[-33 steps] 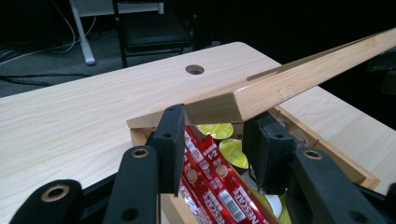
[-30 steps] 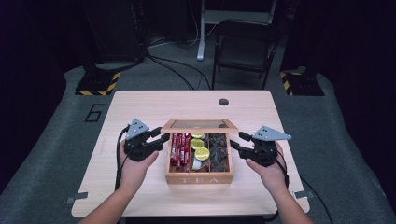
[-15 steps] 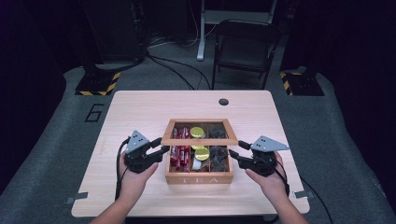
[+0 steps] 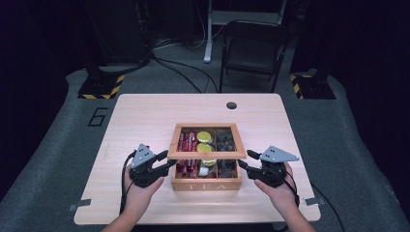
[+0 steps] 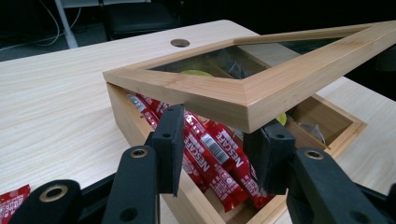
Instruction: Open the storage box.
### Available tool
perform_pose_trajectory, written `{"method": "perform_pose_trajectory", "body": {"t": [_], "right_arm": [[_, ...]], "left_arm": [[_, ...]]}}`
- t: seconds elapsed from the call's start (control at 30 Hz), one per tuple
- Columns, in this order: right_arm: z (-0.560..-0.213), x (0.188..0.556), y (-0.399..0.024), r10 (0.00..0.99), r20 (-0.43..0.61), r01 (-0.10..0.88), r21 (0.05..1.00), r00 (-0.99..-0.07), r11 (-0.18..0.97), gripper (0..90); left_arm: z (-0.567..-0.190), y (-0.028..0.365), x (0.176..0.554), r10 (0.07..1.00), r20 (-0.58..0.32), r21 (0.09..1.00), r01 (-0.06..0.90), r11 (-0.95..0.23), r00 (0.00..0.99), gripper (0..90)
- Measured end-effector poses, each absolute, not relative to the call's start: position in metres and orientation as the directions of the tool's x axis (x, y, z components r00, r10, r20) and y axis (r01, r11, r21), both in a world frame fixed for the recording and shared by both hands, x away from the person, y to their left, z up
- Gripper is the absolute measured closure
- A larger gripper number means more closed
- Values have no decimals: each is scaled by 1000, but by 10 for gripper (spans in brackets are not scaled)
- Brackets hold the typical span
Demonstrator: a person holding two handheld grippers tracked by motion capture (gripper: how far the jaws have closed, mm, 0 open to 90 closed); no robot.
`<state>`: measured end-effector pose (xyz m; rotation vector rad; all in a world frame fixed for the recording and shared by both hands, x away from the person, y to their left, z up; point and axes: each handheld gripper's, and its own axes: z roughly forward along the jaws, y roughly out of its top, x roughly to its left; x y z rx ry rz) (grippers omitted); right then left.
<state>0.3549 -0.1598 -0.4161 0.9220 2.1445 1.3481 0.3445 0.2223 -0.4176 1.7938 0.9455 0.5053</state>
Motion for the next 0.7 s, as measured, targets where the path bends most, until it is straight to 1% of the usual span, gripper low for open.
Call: {"method": "perform_pose_trajectory", "body": {"t": [0.2, 0.43, 0.7], "right_arm": [[-421, 354, -156, 720, -45, 291, 896, -692, 335, 486], [-425, 352, -156, 723, -37, 296, 897, -690, 329, 485], [-430, 352, -154, 708, -43, 304, 884, -704, 356, 485]], "left_arm": [[-423, 222, 342, 789, -78, 905, 376, -201, 609, 588], [-431, 222, 339, 788, -78, 900, 383, -207, 610, 588], [-442, 221, 336, 788, -79, 897, 388, -211, 611, 589]]}}
